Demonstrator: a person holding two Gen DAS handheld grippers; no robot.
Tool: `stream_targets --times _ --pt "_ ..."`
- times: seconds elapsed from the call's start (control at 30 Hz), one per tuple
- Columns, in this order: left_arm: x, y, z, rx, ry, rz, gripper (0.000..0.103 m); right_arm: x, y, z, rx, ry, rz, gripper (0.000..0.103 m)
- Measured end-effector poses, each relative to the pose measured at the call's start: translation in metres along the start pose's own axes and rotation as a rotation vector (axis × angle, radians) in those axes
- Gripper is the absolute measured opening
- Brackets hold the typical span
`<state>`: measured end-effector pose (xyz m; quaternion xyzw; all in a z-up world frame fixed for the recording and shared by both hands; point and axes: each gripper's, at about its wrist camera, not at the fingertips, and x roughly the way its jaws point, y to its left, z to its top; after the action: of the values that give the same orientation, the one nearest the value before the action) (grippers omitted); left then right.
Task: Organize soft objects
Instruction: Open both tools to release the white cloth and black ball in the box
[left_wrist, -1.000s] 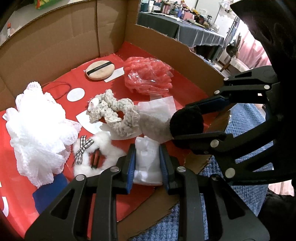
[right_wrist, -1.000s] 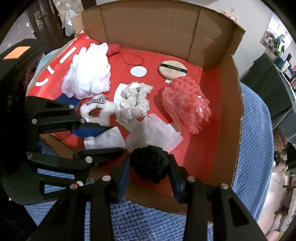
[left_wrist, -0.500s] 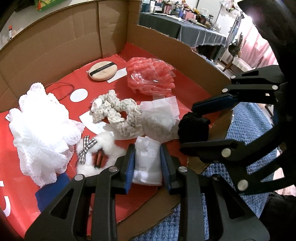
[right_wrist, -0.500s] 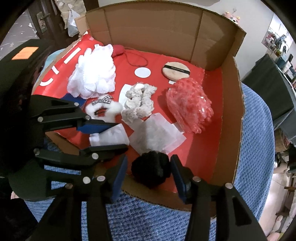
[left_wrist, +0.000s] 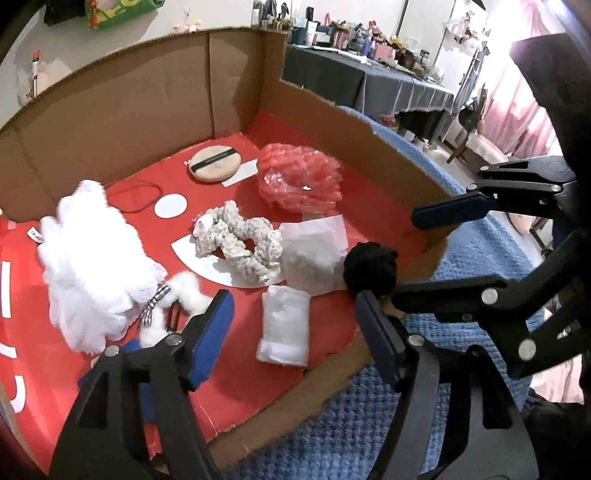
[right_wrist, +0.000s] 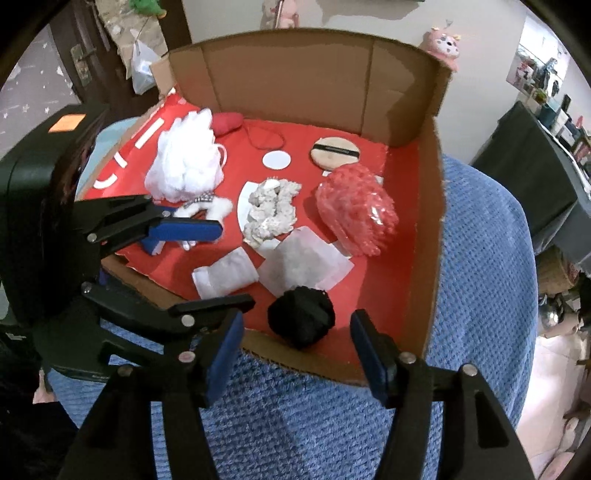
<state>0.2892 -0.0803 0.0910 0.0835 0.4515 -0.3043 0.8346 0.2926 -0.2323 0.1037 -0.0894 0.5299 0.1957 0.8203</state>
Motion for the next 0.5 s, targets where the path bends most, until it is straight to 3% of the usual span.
stream_targets --times 0.23,0.5 --pt "-0.032 -0.007 -0.011 -0.026 -0.082 0.049 0.074 -0.021 -0.006 -0.007 0.059 -0.075 0.039 0.069" --pt "-0.083 -0.004 -0.033 -0.08 -0.238 0.184 0.084 -0.055 0.003 -0.014 0.111 -0.267 0.063 0.084"
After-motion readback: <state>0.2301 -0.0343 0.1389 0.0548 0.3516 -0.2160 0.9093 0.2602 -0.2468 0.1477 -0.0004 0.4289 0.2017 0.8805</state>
